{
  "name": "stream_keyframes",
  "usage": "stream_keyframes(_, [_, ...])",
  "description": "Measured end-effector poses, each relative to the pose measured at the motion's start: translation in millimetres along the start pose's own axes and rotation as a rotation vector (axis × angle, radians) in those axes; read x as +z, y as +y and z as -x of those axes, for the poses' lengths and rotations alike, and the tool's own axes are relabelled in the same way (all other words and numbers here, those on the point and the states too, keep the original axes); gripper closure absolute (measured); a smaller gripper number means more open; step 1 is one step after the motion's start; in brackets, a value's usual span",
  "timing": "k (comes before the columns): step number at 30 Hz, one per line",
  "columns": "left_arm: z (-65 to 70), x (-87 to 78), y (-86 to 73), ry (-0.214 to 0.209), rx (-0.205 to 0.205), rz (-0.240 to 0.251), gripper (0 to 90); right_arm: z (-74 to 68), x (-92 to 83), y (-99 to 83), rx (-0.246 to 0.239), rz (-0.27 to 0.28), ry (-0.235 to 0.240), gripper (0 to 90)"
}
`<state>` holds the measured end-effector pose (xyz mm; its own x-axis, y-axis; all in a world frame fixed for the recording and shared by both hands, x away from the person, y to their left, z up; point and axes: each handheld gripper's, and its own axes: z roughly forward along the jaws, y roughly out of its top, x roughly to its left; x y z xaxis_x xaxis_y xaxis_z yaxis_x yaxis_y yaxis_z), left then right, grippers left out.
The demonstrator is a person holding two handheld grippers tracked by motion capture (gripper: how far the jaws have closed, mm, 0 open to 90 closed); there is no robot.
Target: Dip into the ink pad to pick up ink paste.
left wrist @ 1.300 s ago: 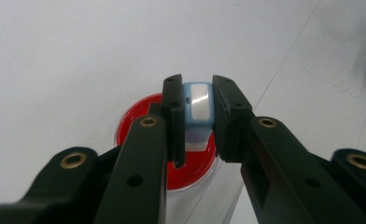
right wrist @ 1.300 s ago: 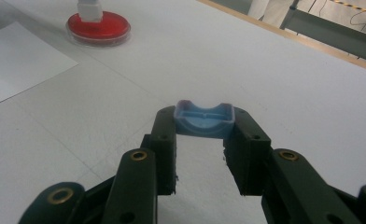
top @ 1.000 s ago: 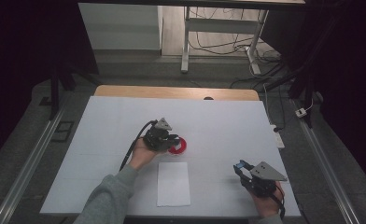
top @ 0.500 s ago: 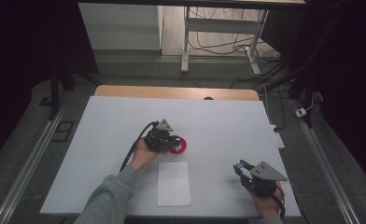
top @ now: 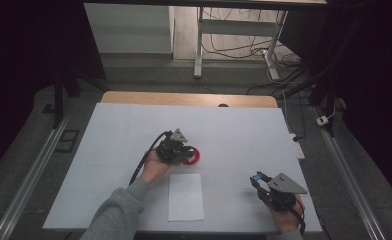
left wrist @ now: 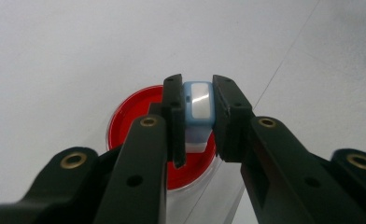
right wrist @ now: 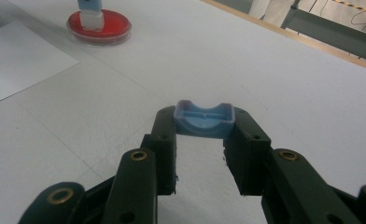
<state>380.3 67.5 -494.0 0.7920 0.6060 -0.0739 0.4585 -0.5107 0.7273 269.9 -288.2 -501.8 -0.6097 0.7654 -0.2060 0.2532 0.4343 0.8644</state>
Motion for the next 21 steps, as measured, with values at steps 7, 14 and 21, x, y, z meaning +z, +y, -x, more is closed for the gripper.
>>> stream_keyframes(7, [1.9, 1.9, 0.3, 0.012, 0.011, -0.012, 76.2, 0.3, -0.4, 0.0, 0.001, -0.002, -0.001, 65.2])
stream_keyframes(14, [3.0, 2.2, 0.3, 0.016, 0.013, -0.010, 76.2, 0.1, 0.1, 0.0, -0.002, 0.000, 0.000, 65.1])
stream_keyframes(21, [4.0, -1.1, 1.5, 0.023, 0.019, -0.001, 76.2, 0.0, 0.0, 0.0, -0.001, -0.001, 0.001, 65.2])
